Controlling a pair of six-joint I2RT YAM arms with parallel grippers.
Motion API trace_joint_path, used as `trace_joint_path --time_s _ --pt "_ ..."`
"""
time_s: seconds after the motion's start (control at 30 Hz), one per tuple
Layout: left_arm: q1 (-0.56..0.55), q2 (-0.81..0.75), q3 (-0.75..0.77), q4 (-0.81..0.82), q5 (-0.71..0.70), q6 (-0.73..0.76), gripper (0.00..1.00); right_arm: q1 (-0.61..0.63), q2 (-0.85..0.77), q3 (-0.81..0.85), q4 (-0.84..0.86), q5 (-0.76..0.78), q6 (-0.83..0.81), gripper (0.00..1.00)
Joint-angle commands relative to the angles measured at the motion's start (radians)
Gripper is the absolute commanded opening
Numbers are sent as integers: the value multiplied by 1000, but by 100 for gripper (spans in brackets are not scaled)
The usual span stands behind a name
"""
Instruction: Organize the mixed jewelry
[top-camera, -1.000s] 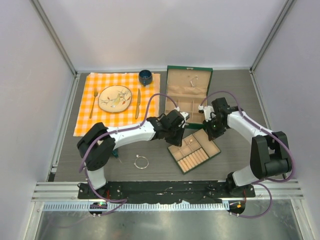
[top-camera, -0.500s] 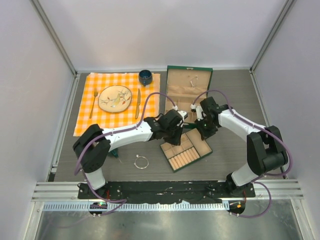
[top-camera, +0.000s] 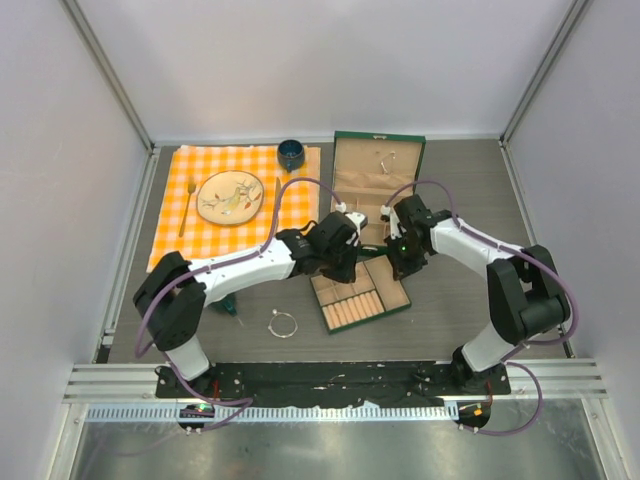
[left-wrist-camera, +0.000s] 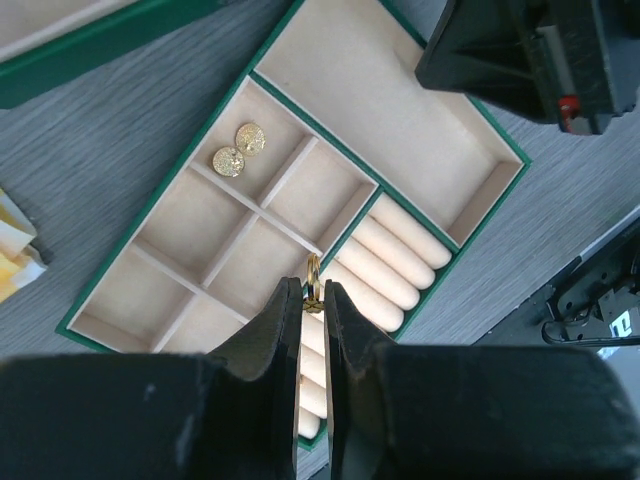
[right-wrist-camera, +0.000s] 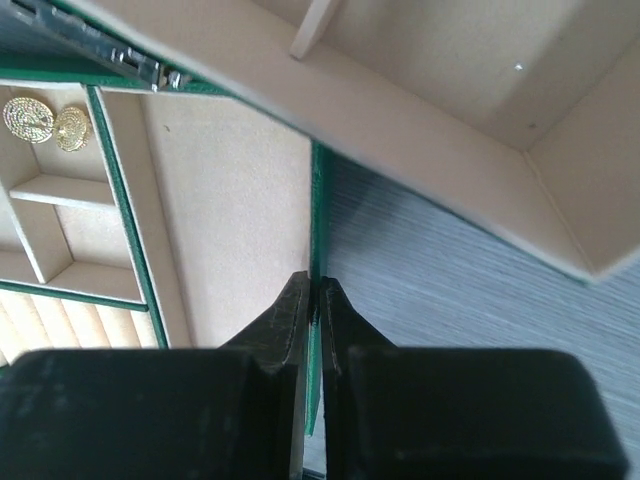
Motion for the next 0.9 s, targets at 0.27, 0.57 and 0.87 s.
trace_joint_path --time_s 0.27,0.57,0.87 --pt "38 -22 -26 19 -1 0 0 2 29 -48 135 -114 118 1" --pt "44 7 -26 9 14 -5 0 -47 -100 -114 181 -64 171 1" --pt "44 5 -29 8 0 2 0 -96 -149 -142 196 -79 192 1"
